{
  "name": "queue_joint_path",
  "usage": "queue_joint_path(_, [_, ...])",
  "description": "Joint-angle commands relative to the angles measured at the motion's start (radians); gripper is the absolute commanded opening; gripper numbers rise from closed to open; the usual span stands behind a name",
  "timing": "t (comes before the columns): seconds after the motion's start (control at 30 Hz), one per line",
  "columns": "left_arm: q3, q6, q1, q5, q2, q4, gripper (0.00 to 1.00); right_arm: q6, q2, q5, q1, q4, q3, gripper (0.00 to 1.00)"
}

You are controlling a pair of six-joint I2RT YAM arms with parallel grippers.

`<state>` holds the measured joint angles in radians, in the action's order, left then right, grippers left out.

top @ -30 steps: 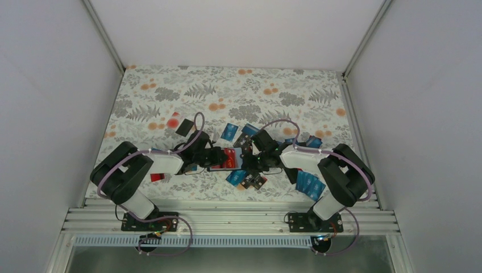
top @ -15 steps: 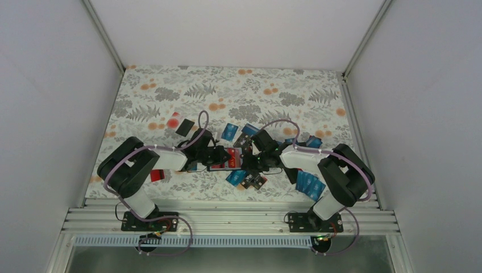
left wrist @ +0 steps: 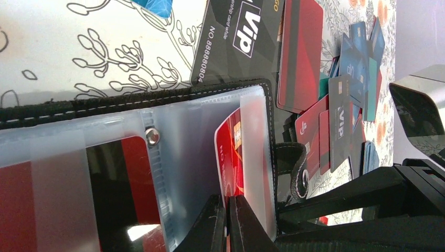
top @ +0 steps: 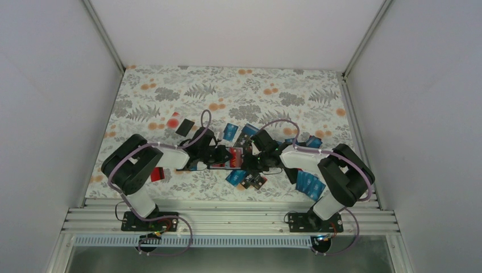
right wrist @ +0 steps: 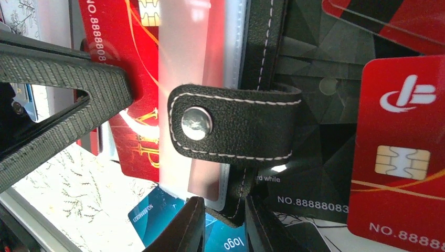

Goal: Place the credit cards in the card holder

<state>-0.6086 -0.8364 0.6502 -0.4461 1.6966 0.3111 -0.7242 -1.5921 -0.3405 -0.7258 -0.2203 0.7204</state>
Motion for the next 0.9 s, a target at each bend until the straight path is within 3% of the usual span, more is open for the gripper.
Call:
queue_joint_path(0.0, [-0.015,0.05,0.008,0.019,0.039,-0.074,0.03,0.027,0.011,0.006,0.002,-0.012,0.0,0.22])
queue_joint_path(0.23, [-0.032,0.071,0.011,0.045,0.004,-0.136,0.1,0.044,0.043,0.023,0.003,-0.055,0.026,0.26])
queue_joint_path(0.6, [-0.051,0.11,0.017,0.114,-0.095,-0.286,0.23,0.071,0.162,0.048,0.006,-0.192,0.094,0.43])
queue_joint_path(0.87, [-0.06,0.132,0.02,0.141,-0.173,-0.353,0.39,0.059,0.186,-0.081,0.006,-0.15,0.108,0.47])
